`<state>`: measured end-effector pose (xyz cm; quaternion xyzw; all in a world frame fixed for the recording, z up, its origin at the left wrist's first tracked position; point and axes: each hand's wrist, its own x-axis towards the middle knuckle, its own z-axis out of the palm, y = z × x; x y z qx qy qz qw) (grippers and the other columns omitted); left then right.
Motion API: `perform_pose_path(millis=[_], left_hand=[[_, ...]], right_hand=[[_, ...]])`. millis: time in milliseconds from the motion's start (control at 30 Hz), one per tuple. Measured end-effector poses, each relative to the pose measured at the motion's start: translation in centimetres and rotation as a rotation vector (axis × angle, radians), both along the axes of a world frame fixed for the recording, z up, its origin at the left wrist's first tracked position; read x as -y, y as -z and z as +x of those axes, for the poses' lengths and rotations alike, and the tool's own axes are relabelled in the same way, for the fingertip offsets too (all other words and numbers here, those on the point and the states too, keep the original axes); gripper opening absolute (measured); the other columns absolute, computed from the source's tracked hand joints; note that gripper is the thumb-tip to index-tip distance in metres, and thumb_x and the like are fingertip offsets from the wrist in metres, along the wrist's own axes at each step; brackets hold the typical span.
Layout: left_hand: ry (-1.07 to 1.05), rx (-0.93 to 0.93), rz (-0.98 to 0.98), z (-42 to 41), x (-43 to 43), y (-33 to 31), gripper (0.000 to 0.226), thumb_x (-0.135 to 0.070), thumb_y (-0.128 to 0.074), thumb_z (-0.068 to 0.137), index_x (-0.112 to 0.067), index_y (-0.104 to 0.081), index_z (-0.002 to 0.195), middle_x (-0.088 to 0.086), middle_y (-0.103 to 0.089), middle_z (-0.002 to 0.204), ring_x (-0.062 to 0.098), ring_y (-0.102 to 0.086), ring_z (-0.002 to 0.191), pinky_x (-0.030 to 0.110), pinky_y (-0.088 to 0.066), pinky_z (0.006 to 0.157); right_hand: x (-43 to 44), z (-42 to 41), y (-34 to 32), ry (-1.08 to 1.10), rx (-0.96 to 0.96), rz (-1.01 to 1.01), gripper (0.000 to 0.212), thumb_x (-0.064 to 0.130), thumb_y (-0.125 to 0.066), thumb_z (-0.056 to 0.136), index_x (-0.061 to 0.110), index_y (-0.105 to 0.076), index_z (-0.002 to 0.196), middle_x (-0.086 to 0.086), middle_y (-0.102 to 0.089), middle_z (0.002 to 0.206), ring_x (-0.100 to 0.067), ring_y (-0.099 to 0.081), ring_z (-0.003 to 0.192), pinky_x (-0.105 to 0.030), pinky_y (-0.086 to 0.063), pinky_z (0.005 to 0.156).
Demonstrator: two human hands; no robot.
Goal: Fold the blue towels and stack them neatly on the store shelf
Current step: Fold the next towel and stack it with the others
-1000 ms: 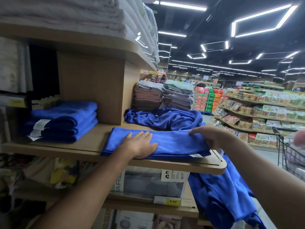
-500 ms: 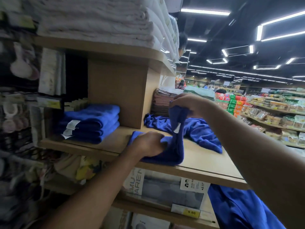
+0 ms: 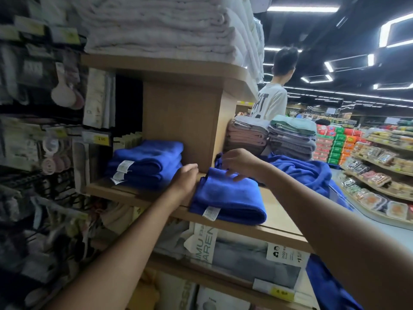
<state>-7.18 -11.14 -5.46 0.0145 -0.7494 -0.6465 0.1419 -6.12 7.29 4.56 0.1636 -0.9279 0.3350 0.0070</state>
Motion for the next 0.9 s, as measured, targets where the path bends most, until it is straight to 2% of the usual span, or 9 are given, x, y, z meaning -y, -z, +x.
perform_pose_path(millis=[67,200,267,333,467,600,700,767,900], left_hand=[[0.055,-0.016,-0.123,-0.2,-0.7,-1.0,0.045,-0.014,-0.043,0.103,-0.008,-0.046,0.147,0.009,-0.048,0.152,0.021,-0.043,0.141,0.018,-0.032,0.107],[0.014,-0.064,-0.472,-1.4,-2.5,-2.5,0.057,-0.013,-0.044,0.098,-0.009,-0.035,0.154,0.011,-0.037,0.159,0.024,-0.036,0.145,0.028,-0.029,0.115],[-0.024,-0.022,-0.68,-2.3,-2.5,-2.6,0.054,-0.022,-0.049,0.098,-0.008,-0.041,0.15,0.015,-0.042,0.155,0.028,-0.042,0.141,0.036,-0.036,0.115],[-0.019,0.059,-0.784,-3.2,-1.9,-2.6,0.044,-0.029,-0.056,0.097,-0.004,-0.058,0.133,0.017,-0.061,0.133,0.029,-0.058,0.121,0.035,-0.047,0.099],[0.081,0.078,-0.712,-3.4,-1.1,-3.1,0.025,-0.027,-0.066,0.093,-0.003,-0.074,0.095,0.005,-0.065,0.078,0.017,-0.056,0.077,0.027,-0.041,0.062],[0.11,0.022,-0.622,-2.7,-1.1,-5.2,0.019,-0.025,-0.067,0.095,-0.007,-0.067,0.092,0.003,-0.055,0.069,0.015,-0.046,0.062,0.026,-0.036,0.054],[0.125,-0.002,-0.521,-2.2,-1.1,-6.6,0.017,-0.026,-0.062,0.097,-0.013,-0.058,0.087,0.004,-0.052,0.069,0.016,-0.046,0.059,0.023,-0.038,0.053],[0.109,0.051,-0.504,-1.9,-0.9,-7.0,0.016,-0.026,-0.059,0.098,-0.013,-0.059,0.089,0.007,-0.054,0.074,0.019,-0.049,0.065,0.027,-0.04,0.061],[0.099,0.311,-0.717,-0.7,-0.5,-6.0,0.017,-0.02,-0.054,0.096,-0.005,-0.058,0.09,0.013,-0.055,0.07,0.025,-0.05,0.057,0.028,-0.042,0.054]], right_hand=[[-1.9,0.1,0.7,0.044,-0.14,0.239,0.032,0.025,-0.051,0.103,0.007,-0.066,0.125,-0.015,-0.069,0.119,-0.034,-0.066,0.109,-0.041,-0.055,0.093],[-2.9,0.1,3.9,0.053,-0.195,0.402,0.032,0.029,-0.048,0.103,0.002,-0.062,0.112,-0.021,-0.063,0.124,-0.037,-0.059,0.113,-0.039,-0.043,0.089],[-2.8,0.4,4.9,0.022,-0.224,0.415,0.034,0.033,-0.049,0.102,0.006,-0.061,0.117,-0.018,-0.058,0.134,-0.035,-0.053,0.126,-0.04,-0.041,0.1],[-2.6,1.6,5.4,-0.002,-0.33,0.408,0.042,0.044,-0.05,0.1,0.015,-0.061,0.127,-0.01,-0.058,0.136,-0.03,-0.049,0.13,-0.042,-0.04,0.106],[-1.8,5.9,5.8,-0.174,-0.488,0.394,0.057,0.079,-0.048,0.079,0.041,-0.062,0.119,0.017,-0.06,0.11,-0.01,-0.054,0.105,-0.033,-0.044,0.084],[-1.7,6.9,5.8,-0.209,-0.559,0.517,0.037,0.062,-0.058,0.09,0.039,-0.065,0.118,0.013,-0.063,0.11,-0.01,-0.059,0.105,-0.036,-0.052,0.078],[-2.2,6.7,5.7,-0.206,-0.659,0.43,0.024,0.043,-0.055,0.097,0.032,-0.068,0.114,0.009,-0.066,0.111,-0.02,-0.061,0.106,-0.039,-0.052,0.077],[-2.7,6.4,5.6,-0.216,-0.682,0.317,0.021,0.041,-0.057,0.097,0.028,-0.069,0.108,0.007,-0.068,0.105,-0.022,-0.063,0.097,-0.042,-0.052,0.078],[-2.8,5.7,5.9,-0.26,-0.476,0.248,0.039,0.056,-0.05,0.093,0.026,-0.073,0.097,0.008,-0.072,0.09,-0.014,-0.063,0.08,-0.04,-0.053,0.076]])
